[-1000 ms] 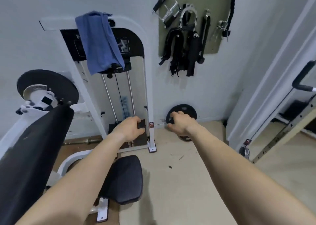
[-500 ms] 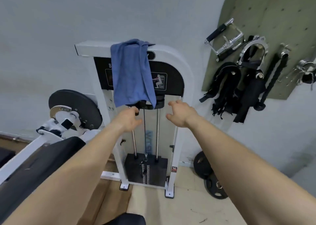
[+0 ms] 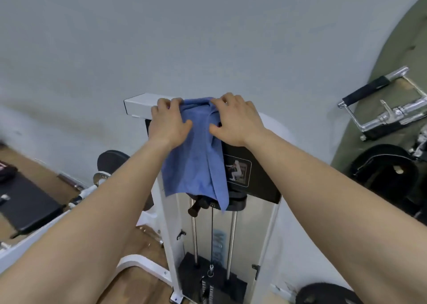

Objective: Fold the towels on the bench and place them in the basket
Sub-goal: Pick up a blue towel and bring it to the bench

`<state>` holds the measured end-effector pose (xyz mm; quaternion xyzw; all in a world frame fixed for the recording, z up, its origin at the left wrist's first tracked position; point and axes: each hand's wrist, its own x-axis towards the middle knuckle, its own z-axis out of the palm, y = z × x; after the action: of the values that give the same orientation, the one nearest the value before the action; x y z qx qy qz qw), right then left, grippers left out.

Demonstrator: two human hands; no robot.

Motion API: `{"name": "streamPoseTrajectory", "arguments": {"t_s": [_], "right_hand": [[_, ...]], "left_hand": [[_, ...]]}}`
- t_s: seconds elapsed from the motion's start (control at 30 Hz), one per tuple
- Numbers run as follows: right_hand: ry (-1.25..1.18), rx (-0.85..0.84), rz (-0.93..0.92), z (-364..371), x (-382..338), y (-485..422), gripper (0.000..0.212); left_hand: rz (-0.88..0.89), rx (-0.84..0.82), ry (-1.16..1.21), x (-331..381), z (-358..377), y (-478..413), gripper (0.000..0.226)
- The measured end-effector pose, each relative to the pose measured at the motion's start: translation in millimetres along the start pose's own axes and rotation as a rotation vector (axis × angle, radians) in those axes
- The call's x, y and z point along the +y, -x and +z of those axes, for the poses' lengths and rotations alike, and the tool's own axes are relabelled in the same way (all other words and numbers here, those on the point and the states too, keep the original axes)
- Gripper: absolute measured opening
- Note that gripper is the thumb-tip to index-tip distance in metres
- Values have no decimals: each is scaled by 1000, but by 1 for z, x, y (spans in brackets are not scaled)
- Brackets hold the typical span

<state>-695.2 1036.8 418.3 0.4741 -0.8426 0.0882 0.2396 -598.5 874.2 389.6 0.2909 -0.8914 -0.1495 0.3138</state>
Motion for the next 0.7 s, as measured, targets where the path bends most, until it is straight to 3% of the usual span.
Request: {"name": "streamPoseTrajectory", "arguments": {"t_s": [0.1, 0.3, 0.5, 0.7], "right_hand": [[35, -159, -28, 14, -4, -21, 62], [134, 51, -89, 31, -4, -16, 44], [-83, 158, 2, 14, -15, 9, 23], [-95, 108, 53, 0, -40, 68, 23]], "left_hand": [[-1, -41, -39, 2, 8, -8, 56], [116, 76, 99, -14, 11, -6, 40], [162, 103, 233, -2, 4, 24, 14], [176, 101, 436, -24, -11, 69, 19]]}}
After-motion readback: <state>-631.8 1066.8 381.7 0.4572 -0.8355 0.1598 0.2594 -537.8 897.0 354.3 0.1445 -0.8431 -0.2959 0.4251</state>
